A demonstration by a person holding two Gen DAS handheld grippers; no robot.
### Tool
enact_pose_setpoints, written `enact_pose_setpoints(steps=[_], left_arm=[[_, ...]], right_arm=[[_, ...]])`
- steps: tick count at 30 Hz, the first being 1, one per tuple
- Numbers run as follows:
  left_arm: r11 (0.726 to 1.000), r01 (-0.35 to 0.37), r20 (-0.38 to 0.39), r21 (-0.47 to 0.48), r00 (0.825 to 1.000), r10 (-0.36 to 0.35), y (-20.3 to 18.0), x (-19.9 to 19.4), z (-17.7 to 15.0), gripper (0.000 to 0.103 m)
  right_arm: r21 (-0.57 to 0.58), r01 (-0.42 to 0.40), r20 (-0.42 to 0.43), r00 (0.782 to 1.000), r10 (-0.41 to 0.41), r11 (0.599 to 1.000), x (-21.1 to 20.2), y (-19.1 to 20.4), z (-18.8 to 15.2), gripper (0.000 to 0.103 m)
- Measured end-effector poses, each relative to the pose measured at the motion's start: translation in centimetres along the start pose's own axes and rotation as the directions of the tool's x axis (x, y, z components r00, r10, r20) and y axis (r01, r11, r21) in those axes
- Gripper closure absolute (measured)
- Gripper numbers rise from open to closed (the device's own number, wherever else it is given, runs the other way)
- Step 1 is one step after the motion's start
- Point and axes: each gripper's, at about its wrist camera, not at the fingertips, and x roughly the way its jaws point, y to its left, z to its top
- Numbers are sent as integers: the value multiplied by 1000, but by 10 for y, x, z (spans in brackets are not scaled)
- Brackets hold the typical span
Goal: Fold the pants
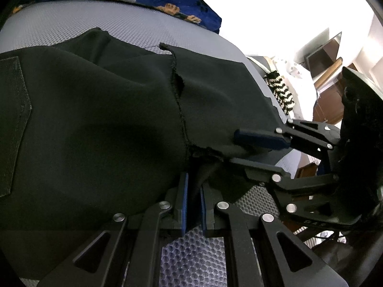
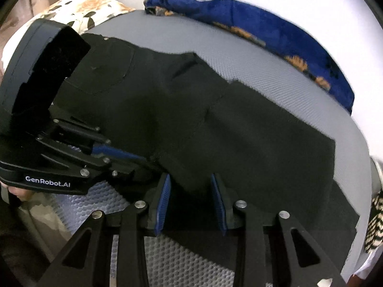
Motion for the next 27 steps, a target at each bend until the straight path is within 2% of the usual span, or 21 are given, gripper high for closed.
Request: enact_pose_setpoints(steps=[1, 8, 12, 15, 16, 17, 20, 24, 27], left_arm=[[1000, 1, 0, 1, 1000, -1, 0, -1, -1, 94], [1000, 1, 4, -7, 1000, -1, 0, 1, 1, 94], [1000, -1, 4, -14, 1000, 1, 0, 1, 0, 94], [1000, -4, 4, -15, 1000, 4, 0, 2, 1, 94], [1000, -4, 3, -17, 1000, 4, 0, 2, 1, 94], [1000, -4, 3, -19, 1000, 4, 0, 2, 1, 94], [1000, -8, 2, -15, 1000, 8, 1, 1, 1, 94], [1000, -17, -1, -12, 1000, 17, -1, 2, 3, 94], [1000, -22, -3, -8, 1000, 22, -1, 2, 4, 94]], right_arm=[[29, -27, -1, 1000, 27, 999, -3, -4, -1, 74], [89, -19, -5, 1000, 20, 996, -2, -17, -1, 74], [75, 24, 8, 1000, -24, 997, 8, -5, 5, 73], [53, 25, 4, 1000, -25, 998, 18, -3, 12, 73], [47, 16, 0, 1000, -16, 999, 21, -2, 15, 82], [46, 2, 0, 1000, -2, 999, 21, -3, 16, 98], [57, -9, 21, 1000, 8, 998, 15, -10, 20, 100], [179, 49, 120, 990, -72, 983, -24, -50, 20, 101], [320, 104, 168, 972, -164, 942, -60, -101, 5, 101]])
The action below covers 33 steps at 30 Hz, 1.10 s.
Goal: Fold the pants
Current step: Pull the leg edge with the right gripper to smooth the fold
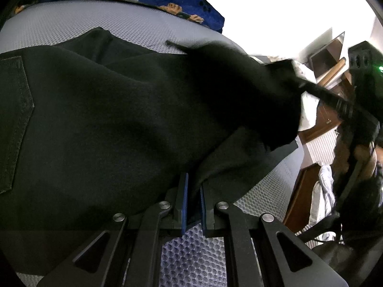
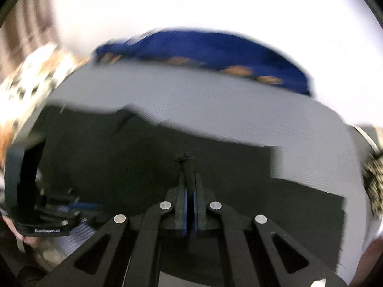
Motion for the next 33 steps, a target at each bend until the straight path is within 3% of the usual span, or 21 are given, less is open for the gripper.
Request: enact_pose_setpoints(steps=[3, 5, 9, 13, 16, 19, 24, 26, 30, 33], left_arm=[[1000, -7, -1, 6, 1000, 7, -2, 0, 1, 94], [1000, -11, -1, 8, 1000, 11, -2, 1, 2, 94], [1000, -13, -5, 14, 1000, 13, -3, 0, 2, 94], [999, -23, -22, 31, 999, 24, -6, 1, 3, 94], [997, -50, -31, 60, 998, 52, -12, 2, 4, 94], [992, -80, -40, 93, 996, 84, -20, 2, 4, 94], [978, -96, -50, 187, 993, 107, -36, -5, -1, 93], [974, -101, -65, 201, 991, 116, -36, -3, -5, 92], [976, -107, -70, 189, 990, 122, -34, 0, -5, 92], [977, -98, -89, 192, 989, 116, -34, 1, -3, 90]], right_arm=[[155, 103, 42, 993, -110, 983, -28, -64, -8, 101], [262, 173, 42, 981, -190, 950, -41, -102, -23, 101], [487, 312, -43, 941, -334, 816, -47, -175, -87, 101], [592, 358, -192, 933, -305, 722, -20, -220, -149, 101], [659, 322, -234, 947, -221, 680, 0, -237, -171, 101], [691, 292, -199, 956, -215, 661, -12, -243, -169, 101], [684, 260, -118, 961, -249, 681, -44, -244, -156, 101], [669, 279, -138, 958, -253, 689, -38, -246, -161, 101], [703, 286, -184, 957, -223, 651, -20, -254, -177, 101], [703, 296, -188, 954, -233, 647, -19, -256, -183, 101]])
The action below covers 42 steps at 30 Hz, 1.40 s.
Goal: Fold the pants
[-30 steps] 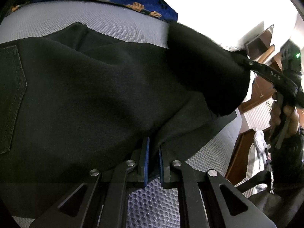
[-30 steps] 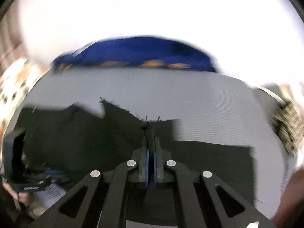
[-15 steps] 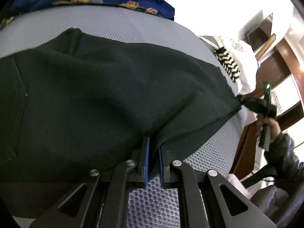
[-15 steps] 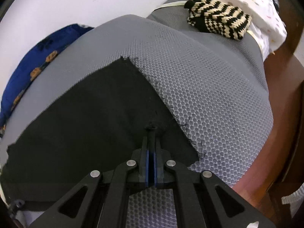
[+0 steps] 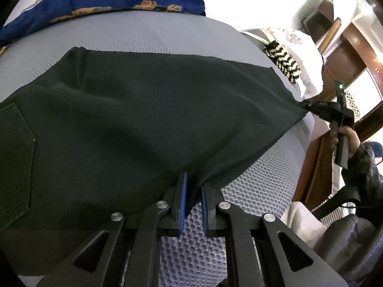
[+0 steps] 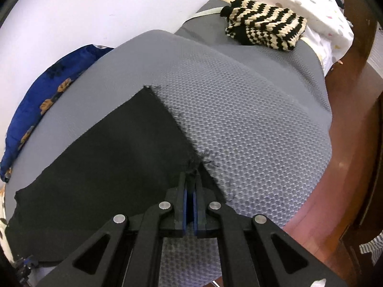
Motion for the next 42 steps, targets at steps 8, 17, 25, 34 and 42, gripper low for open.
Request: enact_pose_setpoints(steps=[8, 17, 25, 34, 42], left_arm=[[997, 9, -34, -73, 999, -11, 13, -17, 7, 55], [980, -44, 75, -192, 995, 59, 67, -71, -4, 45], [956, -107, 75, -272, 988, 132, 119, -80, -36, 45], [956, -116, 205, -269, 963, 174, 110, -103, -22, 45], [914, -201, 252, -352, 920, 300, 149, -105, -7, 45]], right_arm=[[67, -39, -37, 998, 41, 997, 11, -16, 0, 96], [-12, 10, 17, 1000, -10, 1000, 3, -3, 4, 101], [-41, 84, -7, 996, -85, 996, 14, 2, 2, 97], [-180, 145, 93, 987, -130, 973, -34, 52, 22, 70], [-518, -355, -192, 935, 298, 779, -13, 243, 12, 70]])
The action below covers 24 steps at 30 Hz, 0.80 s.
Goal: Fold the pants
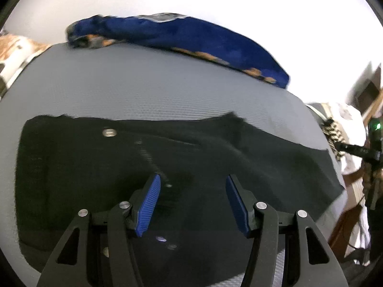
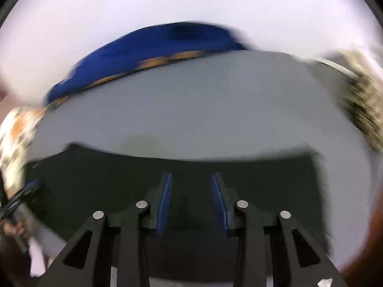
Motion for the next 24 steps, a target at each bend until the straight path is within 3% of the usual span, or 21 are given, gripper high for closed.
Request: enact_pose_setpoints(steps=[2, 5, 9, 13, 16, 18, 19, 21, 24], left_arm=[[999, -31, -3, -21, 1000, 31, 16, 1, 1, 45], [998, -1, 1, -68, 1000, 1, 33, -1, -1, 51], [995, -8, -2, -100, 1000, 8, 46, -3, -3, 74], [983, 38, 8, -179, 999, -37, 69, -6, -5, 94], [976, 67, 10, -209, 998, -66, 76, -7, -5, 96], [982, 49, 10, -182, 999, -48, 71, -8, -5, 96], [985, 40, 12, -167, 999, -38, 69, -9, -5, 96], [985, 46, 17, -167, 999, -44, 70, -8, -6, 96], [980, 69, 26, -189, 998, -66, 75, -6, -5, 96]], right_arm=[[-86, -122, -64, 991, 117, 989, 30, 40, 18, 70], [-212, -258, -167, 960, 225, 943, 77, 101, 45, 70], [-310, -377, -290, 912, 291, 873, 134, 168, 62, 70], [-337, -464, -380, 863, 333, 819, 173, 205, 74, 70], [-361, -490, -445, 838, 315, 794, 193, 218, 73, 70], [-335, -541, -495, 798, 344, 772, 197, 221, 71, 77], [-336, -551, -491, 795, 356, 764, 195, 222, 72, 92], [-324, -566, -465, 793, 393, 758, 190, 222, 77, 94], [-336, -518, -403, 834, 377, 787, 193, 222, 83, 96]])
